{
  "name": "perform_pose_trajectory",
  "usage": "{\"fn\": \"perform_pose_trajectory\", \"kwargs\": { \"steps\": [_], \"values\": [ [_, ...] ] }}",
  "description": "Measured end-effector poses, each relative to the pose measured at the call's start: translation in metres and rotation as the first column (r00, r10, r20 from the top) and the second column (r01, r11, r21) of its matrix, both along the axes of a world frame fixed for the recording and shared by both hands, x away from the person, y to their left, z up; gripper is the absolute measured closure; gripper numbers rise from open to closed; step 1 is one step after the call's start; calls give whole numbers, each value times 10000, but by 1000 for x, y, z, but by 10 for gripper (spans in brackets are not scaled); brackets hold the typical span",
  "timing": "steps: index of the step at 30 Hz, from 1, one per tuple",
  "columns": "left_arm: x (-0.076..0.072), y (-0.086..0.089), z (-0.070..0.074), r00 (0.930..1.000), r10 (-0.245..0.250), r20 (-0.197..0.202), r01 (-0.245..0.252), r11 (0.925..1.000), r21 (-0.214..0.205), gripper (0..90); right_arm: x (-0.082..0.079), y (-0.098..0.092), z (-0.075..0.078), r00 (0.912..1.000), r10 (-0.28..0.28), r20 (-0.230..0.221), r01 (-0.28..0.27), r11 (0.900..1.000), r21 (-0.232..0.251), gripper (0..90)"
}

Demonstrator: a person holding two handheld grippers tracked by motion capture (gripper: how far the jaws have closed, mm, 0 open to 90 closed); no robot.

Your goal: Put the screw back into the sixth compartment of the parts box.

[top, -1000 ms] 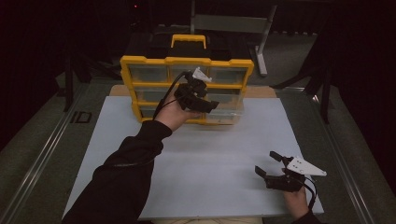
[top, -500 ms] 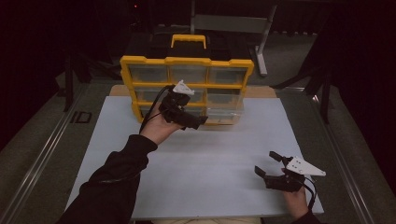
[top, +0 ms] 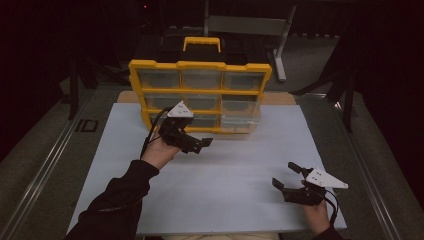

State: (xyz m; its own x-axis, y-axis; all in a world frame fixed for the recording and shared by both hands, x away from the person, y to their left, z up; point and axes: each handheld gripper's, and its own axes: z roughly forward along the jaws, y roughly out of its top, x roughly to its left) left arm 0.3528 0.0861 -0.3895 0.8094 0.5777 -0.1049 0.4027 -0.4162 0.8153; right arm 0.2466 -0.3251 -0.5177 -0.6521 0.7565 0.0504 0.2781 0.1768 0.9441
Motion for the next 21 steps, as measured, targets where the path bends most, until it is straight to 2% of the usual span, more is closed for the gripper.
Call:
{"fn": "perform_pose_trajectory", "kwargs": {
  "steps": [8, 11, 15, 17, 21],
  "values": [
    [-17, 9, -27, 9998, -186, -62, 187, 9996, 219, 16, 0, 0, 0, 10000, 9, -18, -9, 10000, -18, 125],
    [-24, 12, -37, 9998, -160, 98, 154, 9983, 554, 17, 0, 0, 0, 10000, 21, -2, -21, 10000, -24, 125],
    [-31, 19, -46, 9996, -137, 251, 123, 9985, 534, 17, 0, 0, 0, 10000, 3, -38, -3, 10000, -3, 125],
    [-34, 22, -52, 9990, -226, 390, 199, 9975, 674, 17, 0, 1, 0, 10000, 6, -47, -6, 10000, 1, 125],
    [-40, 29, -63, 9985, -485, 256, 461, 9951, 880, 17, 0, 1, 0, 10000, 6, -50, -6, 10000, 1, 125]
  ]
}}
